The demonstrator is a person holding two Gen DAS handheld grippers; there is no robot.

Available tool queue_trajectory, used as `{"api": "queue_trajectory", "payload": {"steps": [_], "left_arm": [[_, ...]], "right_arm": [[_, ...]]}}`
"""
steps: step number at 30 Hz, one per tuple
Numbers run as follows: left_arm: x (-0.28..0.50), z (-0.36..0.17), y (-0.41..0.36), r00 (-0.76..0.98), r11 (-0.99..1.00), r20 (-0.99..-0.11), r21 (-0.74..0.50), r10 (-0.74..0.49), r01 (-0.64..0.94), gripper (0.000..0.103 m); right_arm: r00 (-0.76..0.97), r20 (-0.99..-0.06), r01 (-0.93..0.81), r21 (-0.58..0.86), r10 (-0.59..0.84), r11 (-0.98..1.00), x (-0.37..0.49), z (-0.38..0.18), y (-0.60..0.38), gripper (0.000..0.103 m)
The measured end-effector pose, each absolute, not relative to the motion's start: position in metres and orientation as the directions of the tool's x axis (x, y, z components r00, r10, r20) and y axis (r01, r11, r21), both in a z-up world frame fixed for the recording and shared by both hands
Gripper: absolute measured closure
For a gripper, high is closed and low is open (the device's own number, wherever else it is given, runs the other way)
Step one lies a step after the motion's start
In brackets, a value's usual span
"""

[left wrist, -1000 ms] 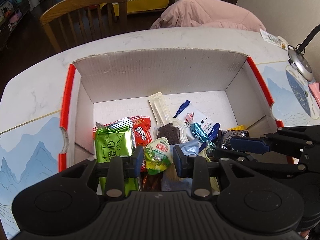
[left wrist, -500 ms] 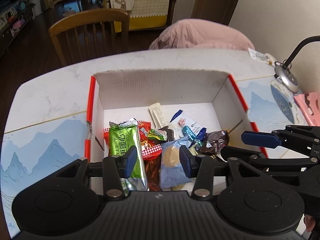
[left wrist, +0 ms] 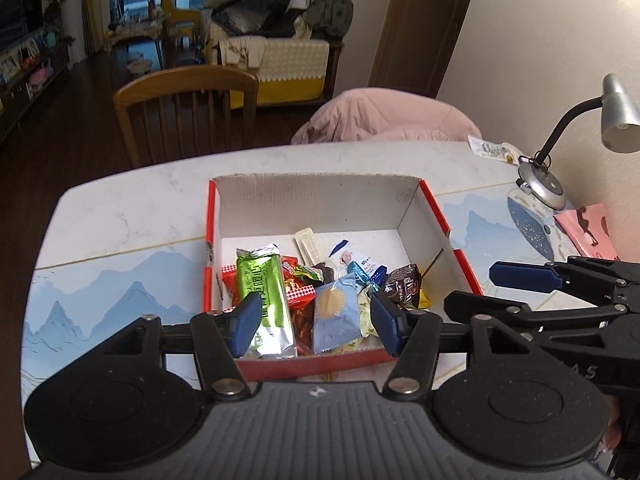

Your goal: Organize snacks

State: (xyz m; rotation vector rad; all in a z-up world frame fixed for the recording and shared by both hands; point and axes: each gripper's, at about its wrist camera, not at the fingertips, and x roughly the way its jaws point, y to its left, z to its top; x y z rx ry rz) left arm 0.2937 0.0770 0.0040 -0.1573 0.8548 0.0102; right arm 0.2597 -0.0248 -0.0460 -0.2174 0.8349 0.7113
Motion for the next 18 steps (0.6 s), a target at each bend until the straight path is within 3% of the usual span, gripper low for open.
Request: {"api": "queue_trajectory", "payload": {"steps": [9, 11, 18], "left_arm": [[0.254, 0.015, 0.076, 0.701, 0.989, -0.711, -0.128, -0.042, -0.071, 0.036], [0.246, 0.017, 0.075, 0.711, 0.990, -0.702, -0.121, -0.034, -0.072, 0.033], [0.221, 0.023, 0.071, 0.739, 0.992, -0.673, -0.112, -0.031, -0.059, 0.030]], "right_arm": [[0.492, -0.701, -0.652, 0.096, 0.516, 0.752, 0.228, -0.032, -0.038, 0.023], [0.497, -0.689, -0.650, 0.107, 0.528, 0.752, 0.222, -0.028, -0.041, 0.014], [0.535, -0.641, -0.657, 0.092, 0.550, 0.748, 0.197, -0.020, -0.047, 0.006]]}}
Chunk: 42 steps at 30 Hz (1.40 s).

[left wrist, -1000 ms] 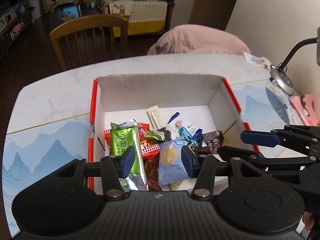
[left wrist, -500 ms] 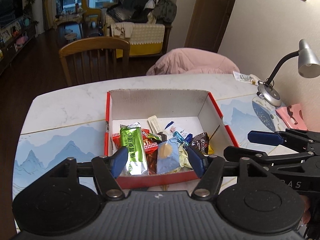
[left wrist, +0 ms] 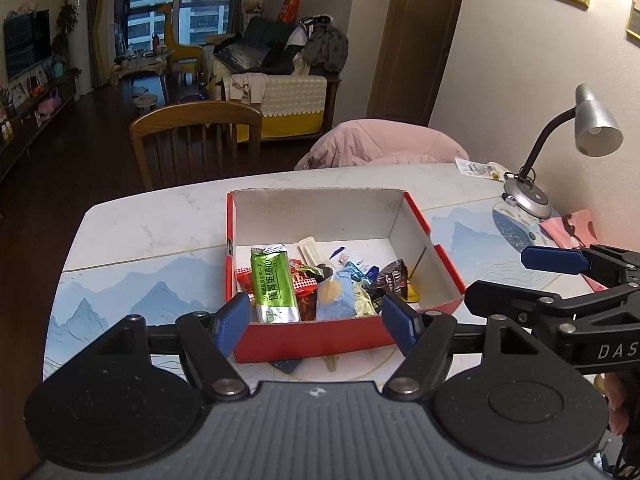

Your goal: Organize snacks

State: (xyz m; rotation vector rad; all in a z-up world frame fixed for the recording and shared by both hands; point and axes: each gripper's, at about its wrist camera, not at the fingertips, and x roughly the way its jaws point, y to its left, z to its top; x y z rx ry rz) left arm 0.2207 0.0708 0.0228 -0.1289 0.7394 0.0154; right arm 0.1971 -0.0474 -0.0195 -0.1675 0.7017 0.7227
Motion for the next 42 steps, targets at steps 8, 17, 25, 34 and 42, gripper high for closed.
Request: {"api": "queue_trajectory", "payload": {"steps": [8, 17, 25, 34, 42], "left_arm": [[0.201, 0.027, 0.061, 0.766, 0.996, -0.643, -0.084, -0.022, -0.042, 0.023], [0.188, 0.024, 0.063, 0.775, 0.991, -0.632, -0.120, -0.027, -0.064, 0.016], [0.180, 0.020, 0.070, 0.785, 0.980, -0.618, -0.183, -0.053, -0.078, 0.002], [0.177, 0.022, 0.066, 0.794, 0.977, -0.606, -0.191, -0.042, -0.094, 0.002], [0.171, 0.024, 0.061, 0.792, 0.980, -0.610, -0.174, -0.032, -0.095, 0.002]], "right_arm": [[0.560, -0.609, -0.663, 0.076, 0.561, 0.744, 0.183, -0.021, -0.051, 0.000], [0.561, -0.599, -0.660, 0.092, 0.570, 0.746, 0.174, -0.025, -0.063, 0.000], [0.561, -0.600, -0.664, 0.086, 0.571, 0.743, 0.165, -0.028, -0.067, 0.000], [0.586, -0.590, -0.655, 0.059, 0.556, 0.753, 0.161, -0.026, -0.072, 0.000], [0.589, -0.581, -0.649, 0.075, 0.562, 0.757, 0.161, -0.025, -0.075, 0.000]]}}
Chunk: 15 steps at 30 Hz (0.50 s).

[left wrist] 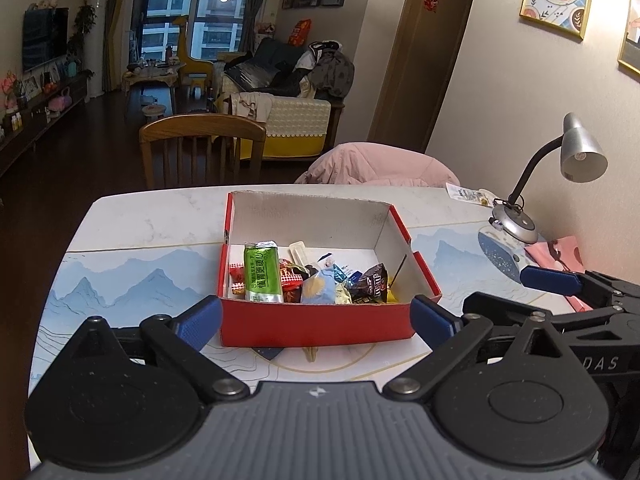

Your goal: Organize snacks

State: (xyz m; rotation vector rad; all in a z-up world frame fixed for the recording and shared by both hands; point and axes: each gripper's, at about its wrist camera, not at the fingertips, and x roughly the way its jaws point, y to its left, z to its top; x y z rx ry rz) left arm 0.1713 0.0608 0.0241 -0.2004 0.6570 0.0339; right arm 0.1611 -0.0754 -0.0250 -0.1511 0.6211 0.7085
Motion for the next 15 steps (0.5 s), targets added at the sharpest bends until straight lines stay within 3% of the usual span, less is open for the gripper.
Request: {"api": "queue_trajectory", "payload": {"steps": [15], "left_arm": [[0.1633, 0.0300, 0.0567, 0.807, 0.984, -0.591, -0.152, -0.019, -0.088, 0.002]], "right_arm": [[0.596, -0.569, -0.640, 0.089, 0.567, 0.763, 0.1595, -0.0227, -0.0808, 0.000]]}}
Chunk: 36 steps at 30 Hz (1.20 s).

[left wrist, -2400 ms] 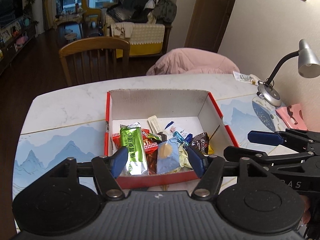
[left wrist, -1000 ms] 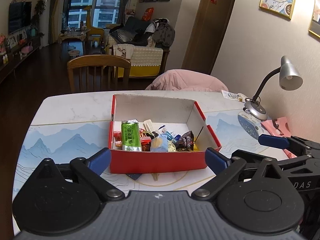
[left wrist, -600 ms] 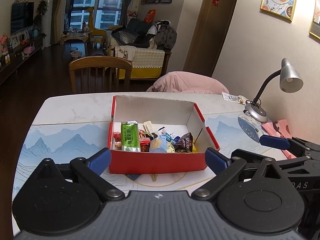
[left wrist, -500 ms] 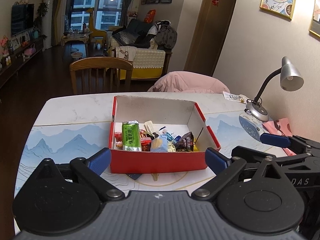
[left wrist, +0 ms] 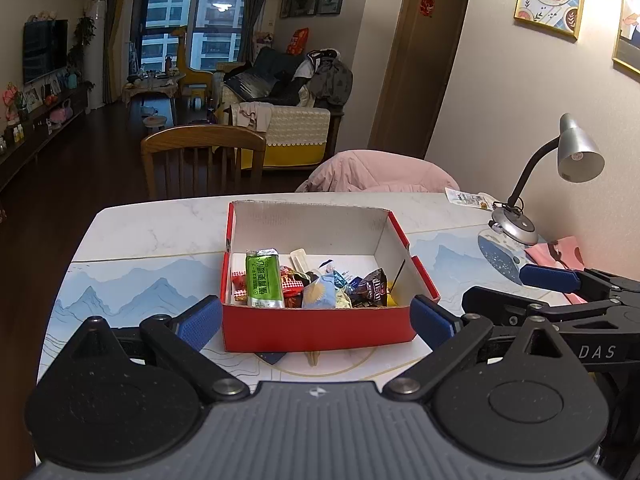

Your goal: Organize snacks

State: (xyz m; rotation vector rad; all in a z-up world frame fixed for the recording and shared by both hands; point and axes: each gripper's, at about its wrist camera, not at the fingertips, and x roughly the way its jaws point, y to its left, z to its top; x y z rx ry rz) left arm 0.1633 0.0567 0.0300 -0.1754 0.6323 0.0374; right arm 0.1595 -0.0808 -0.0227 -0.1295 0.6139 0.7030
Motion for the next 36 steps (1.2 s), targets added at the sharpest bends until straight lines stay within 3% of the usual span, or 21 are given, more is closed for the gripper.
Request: {"api": "queue_trajectory", "payload": {"steps": [36], "left_arm": [[0.164, 0.027, 0.066, 0.797, 0.982, -0.601, -0.180, -0.061, -0.060, 0.002]], "right_arm": [[0.612, -0.587, -0.597, 0.098, 0.530, 0.796, 0.149, -0.024, -0.076, 0.000]]}}
